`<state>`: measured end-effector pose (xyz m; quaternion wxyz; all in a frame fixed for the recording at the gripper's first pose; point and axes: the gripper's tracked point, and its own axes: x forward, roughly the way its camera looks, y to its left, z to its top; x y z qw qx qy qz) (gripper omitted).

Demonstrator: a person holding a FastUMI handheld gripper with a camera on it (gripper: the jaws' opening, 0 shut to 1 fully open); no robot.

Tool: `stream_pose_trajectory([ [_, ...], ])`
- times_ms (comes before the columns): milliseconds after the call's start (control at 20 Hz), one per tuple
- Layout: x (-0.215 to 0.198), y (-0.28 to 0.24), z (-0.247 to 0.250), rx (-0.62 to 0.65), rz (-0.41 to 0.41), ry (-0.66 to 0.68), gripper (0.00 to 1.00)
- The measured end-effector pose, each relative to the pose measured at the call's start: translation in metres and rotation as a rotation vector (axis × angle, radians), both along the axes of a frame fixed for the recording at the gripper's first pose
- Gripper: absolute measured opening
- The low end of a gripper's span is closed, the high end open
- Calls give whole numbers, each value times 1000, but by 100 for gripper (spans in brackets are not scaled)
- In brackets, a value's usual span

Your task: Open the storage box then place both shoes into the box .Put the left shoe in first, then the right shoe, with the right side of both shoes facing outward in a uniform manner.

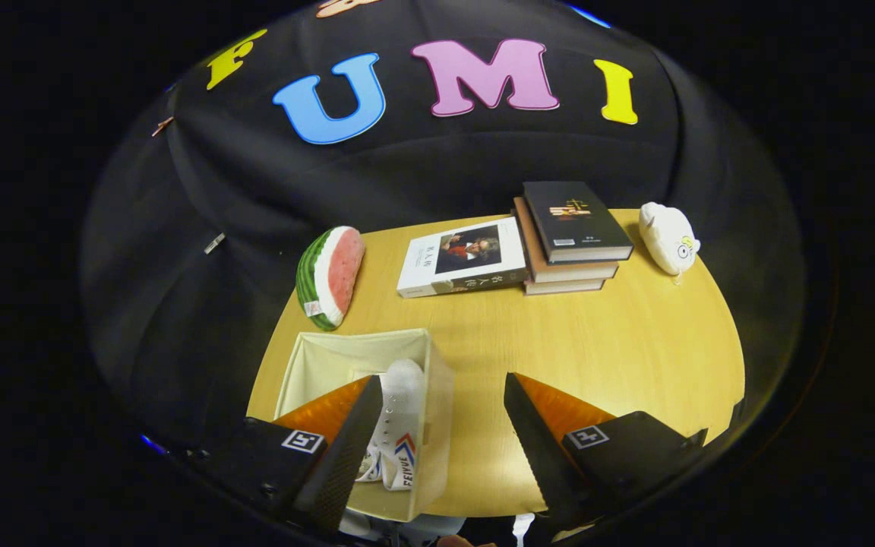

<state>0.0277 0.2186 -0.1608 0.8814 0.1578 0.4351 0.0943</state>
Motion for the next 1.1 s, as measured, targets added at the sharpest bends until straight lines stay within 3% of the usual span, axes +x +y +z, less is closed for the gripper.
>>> stream_pose_trajectory([
  [500, 15, -120, 43, -138, -127, -293, 99],
  [850, 5, -163, 94, -216, -182, -527, 99],
  [1100, -4, -177, 116, -224, -225, -605, 99],
])
